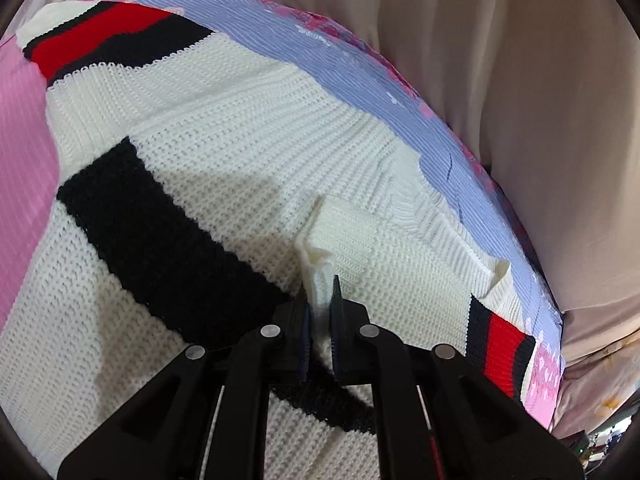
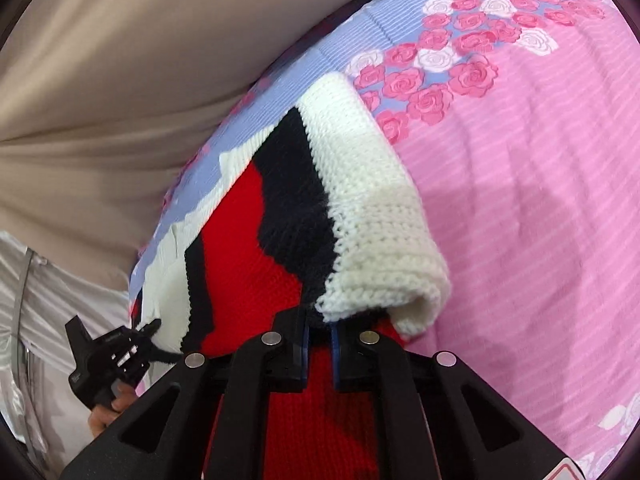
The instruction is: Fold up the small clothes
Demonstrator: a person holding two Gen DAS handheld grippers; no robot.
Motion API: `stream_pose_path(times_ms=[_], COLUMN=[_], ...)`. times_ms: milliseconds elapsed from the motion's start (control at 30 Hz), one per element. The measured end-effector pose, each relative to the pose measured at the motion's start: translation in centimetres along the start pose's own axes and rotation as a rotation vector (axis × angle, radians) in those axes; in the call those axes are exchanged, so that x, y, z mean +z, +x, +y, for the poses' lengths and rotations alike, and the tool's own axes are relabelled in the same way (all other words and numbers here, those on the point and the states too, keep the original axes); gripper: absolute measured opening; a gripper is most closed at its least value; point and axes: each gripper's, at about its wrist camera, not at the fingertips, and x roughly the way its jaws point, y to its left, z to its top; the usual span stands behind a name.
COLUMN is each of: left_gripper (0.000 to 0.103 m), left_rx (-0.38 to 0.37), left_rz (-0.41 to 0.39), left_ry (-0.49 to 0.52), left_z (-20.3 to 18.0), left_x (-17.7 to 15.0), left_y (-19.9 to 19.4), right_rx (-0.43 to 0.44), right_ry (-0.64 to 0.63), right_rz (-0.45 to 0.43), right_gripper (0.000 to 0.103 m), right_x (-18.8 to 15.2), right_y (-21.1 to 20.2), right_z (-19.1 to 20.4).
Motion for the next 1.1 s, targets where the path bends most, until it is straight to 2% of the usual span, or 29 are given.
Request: stream_pose_path(times_ms=[67, 100, 133, 200, 267, 300, 367, 433, 500, 533, 600, 633, 700, 733, 767, 800, 833, 900, 967, 1100], left_gripper=[0.008, 0.008, 0.008, 0.008, 0.008, 0.008, 0.008, 0.008, 0.009, 0.009, 0.009, 0.009, 0.011, 0.013, 0.016, 0.030, 0.050, 0.069, 0.072, 0.072], left_rx=[-0.009, -0.015, -0.021, -0.021, -0.014, -0.010, -0.010, -0.013, -0.013, -0.014, -0.027, -0.038, -0.081, -0.092, -0.110, -0.127, -0.126, -0.073, 0.008, 0.181], left_rz=[0.005, 0.007, 0.007, 0.000, -0.012, -0.016, -0.018, -0.015, -0.014, -0.017, -0.027, -0.027, 0.003, 0.014, -0.008, -0.063, -0.106, -0.217, -0.279, -0.307], left_ry=[0.004, 0.003, 0.001, 0.008, 0.012, 0.014, 0.011, 0.011, 0.031, 0.037, 0.027, 0.012, -0.055, -0.083, -0.123, -0.157, -0.181, -0.261, -0.331, -0.466], left_z=[0.3, 0.6, 0.7, 0.6, 0.7, 0.8, 0.6, 0.5, 0.5, 0.5, 0.7, 0.9, 1.9, 2.4, 3.3, 4.6, 5.7, 9.7, 14.5, 23.9], left_x=[0.0, 0.0, 0.0, 0.1, -0.1, -0.1, -0.2, -0.2, -0.2, -0.2, -0.4, -0.4, 0.1, 0.4, 1.2, 2.3, 3.2, 6.2, 10.0, 16.6], left_y=[-0.3, -0.8, -0.7, -0.2, -0.7, -0.8, -0.7, -0.6, -0.6, -0.6, -0.6, -0.7, -1.0, -1.5, -2.8, -4.5, -5.7, -8.8, -10.6, -11.5], right_rx=[-0.018, -0.060, -0.103, -0.123, -0.125, -0.145, -0.213, -0.322, -0.241, -0.244, -0.230, -0.245, -0.352, -0.338, -0.354, -0.362, -0.340, -0.279, -0.233, -0.190], right_ry=[0.001, -0.006, -0.023, -0.080, -0.178, -0.255, -0.326, -0.301, -0.243, -0.224, -0.258, -0.294, -0.340, -0.348, -0.341, -0.324, -0.312, -0.312, -0.306, -0.334], right_rz=[0.012, -0.003, -0.039, -0.115, -0.108, -0.100, -0.073, -0.020, -0.038, -0.037, -0.091, -0.093, -0.018, -0.035, -0.018, -0.007, -0.022, -0.029, -0.004, 0.081], right_gripper=[0.007, 0.013, 0.018, 0.019, 0.017, 0.014, 0.007, 0.000, 0.000, 0.000, 0.001, 0.001, 0.000, 0.000, 0.000, 0.004, 0.013, 0.016, 0.020, 0.023], right_x=[-0.4, -0.7, -1.0, -1.1, -0.5, 0.1, 1.0, 1.5, 1.5, 1.7, 1.6, 1.5, 1.4, 1.5, 1.7, 2.0, 2.1, 1.6, 0.7, -3.0], right_y=[-0.5, -1.3, -2.7, -4.9, -4.5, -3.6, -1.0, 1.7, 1.1, 0.5, -1.0, -0.8, 1.9, 2.0, 2.0, 1.6, 1.0, -0.2, -0.9, -1.1], right_z=[0.2, 0.7, 1.3, 3.1, 5.3, 6.8, 7.3, 4.3, 2.6, 2.9, 4.5, 4.9, 4.2, 4.1, 4.4, 5.0, 6.0, 7.7, 8.6, 10.5])
